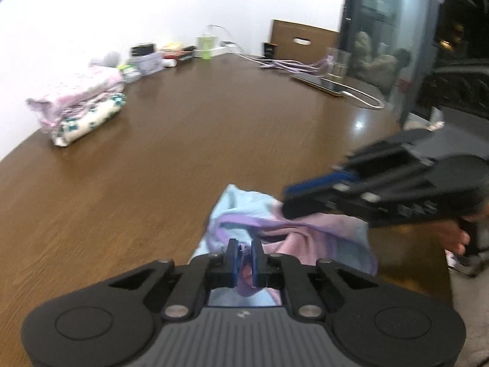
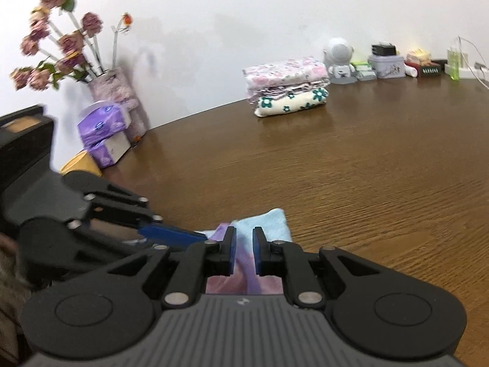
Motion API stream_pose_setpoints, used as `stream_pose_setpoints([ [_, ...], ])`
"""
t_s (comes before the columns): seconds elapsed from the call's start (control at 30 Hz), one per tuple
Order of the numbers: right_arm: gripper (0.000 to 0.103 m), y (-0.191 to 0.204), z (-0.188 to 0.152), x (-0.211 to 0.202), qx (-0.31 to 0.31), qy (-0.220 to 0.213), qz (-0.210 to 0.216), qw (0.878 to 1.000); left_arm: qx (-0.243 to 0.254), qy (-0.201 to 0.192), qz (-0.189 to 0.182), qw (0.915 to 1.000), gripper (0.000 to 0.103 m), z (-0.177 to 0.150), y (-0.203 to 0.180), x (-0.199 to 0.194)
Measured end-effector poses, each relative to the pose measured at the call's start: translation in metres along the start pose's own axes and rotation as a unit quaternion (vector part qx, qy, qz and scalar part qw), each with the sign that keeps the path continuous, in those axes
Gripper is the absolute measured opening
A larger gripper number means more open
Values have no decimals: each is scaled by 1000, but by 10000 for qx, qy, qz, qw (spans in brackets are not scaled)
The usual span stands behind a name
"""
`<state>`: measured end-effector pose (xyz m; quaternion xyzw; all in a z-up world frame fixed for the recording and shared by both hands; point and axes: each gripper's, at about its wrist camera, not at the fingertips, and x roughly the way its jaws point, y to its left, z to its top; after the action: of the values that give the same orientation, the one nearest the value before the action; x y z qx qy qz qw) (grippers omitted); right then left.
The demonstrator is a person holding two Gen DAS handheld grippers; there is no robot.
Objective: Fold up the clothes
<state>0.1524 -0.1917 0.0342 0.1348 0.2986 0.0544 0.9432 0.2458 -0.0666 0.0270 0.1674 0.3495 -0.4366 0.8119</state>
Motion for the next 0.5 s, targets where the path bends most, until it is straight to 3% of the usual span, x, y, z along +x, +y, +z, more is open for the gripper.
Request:
stream_pose_setpoints([
  [0.3,12,6,-20,-4,-344,196,247,9989,-41,240,638,9977,5,-20,-3,3],
  [0.4,12,5,-25,-1,-329,317,301,9985,-210,205,653,9974,7,-20,-2,2],
  [0.5,14,-3,-24,-17,-176,92,375,9991,-445,57,713,9964,11,-16,-1,-12],
])
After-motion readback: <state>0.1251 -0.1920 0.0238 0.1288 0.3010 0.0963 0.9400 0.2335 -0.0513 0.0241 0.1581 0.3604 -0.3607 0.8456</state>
